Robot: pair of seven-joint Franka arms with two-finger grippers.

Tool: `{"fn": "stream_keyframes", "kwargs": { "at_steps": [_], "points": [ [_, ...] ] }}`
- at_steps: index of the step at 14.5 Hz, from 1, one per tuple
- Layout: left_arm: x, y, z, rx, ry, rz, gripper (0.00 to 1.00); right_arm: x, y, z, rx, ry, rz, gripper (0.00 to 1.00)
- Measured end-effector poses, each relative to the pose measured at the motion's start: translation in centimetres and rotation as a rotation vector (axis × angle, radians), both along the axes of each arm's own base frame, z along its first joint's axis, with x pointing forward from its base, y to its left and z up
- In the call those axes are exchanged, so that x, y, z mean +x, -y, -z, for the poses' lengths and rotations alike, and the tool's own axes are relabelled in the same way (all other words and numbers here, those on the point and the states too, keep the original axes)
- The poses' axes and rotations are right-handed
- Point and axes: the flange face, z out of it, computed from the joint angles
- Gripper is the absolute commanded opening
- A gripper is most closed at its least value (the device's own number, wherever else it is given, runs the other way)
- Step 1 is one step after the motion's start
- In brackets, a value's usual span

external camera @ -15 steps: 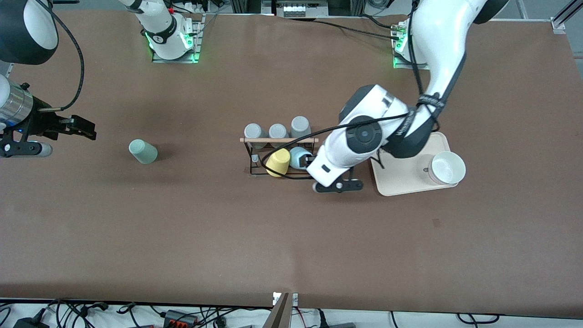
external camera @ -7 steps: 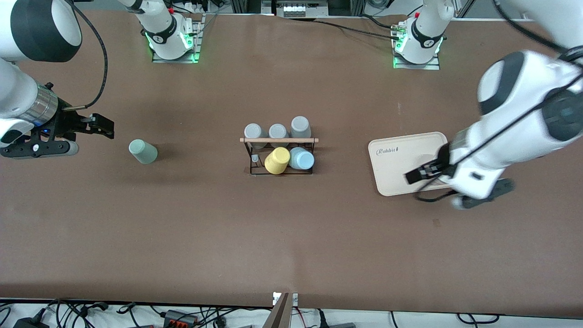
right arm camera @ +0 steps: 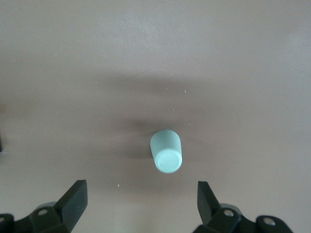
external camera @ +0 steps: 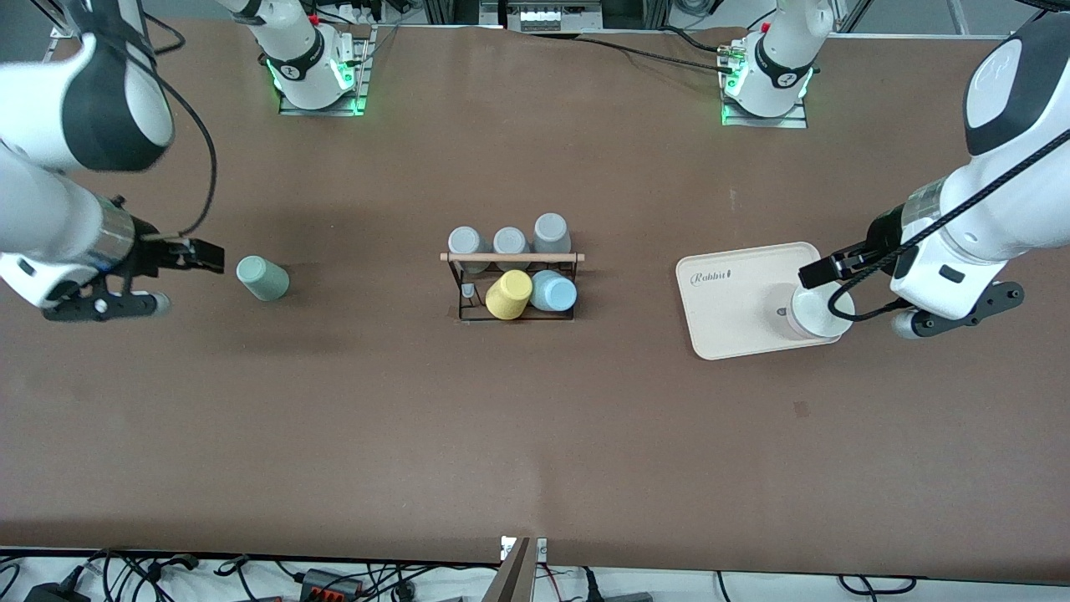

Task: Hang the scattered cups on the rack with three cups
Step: 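Withdraw the left gripper while the right gripper reaches the teal cup, then grasp the teal cup with the right gripper and lift it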

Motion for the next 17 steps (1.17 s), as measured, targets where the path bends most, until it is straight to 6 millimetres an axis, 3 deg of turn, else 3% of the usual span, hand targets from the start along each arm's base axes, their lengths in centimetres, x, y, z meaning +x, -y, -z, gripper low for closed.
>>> {"fn": "stream_keyframes", "kwargs": {
  "at_steps": [2, 5, 9, 12, 17],
  "points": [
    [-0.5, -1.0, 0.6, 0.002, -0.015, 0.041, 1.00, 0.8, 0.3, 4.7, -0.005, -0.009, 0.001, 1.00],
    [-1.9, -3.0, 1.2, 0.013, -0.001, 0.057, 1.00, 0.0, 2.2, 10.1, -0.006, -0.028, 0.025, 1.00],
    [-4.2, -2.8, 1.9, 0.036, 0.048, 0.064, 1.00, -2.1, 3.7, 14.6, -0.005, -0.056, 0.044, 1.00],
    [-4.1, -3.0, 1.2, 0.037, 0.105, 0.053, 1.00, -4.1, 4.2, 18.2, -0.002, -0.069, 0.049, 1.00],
    [-5.6, -4.7, -0.3, 0.060, 0.128, 0.074, 1.00, -6.3, 5.4, 20.9, 0.000, -0.099, 0.069, 1.00]
  ]
}}
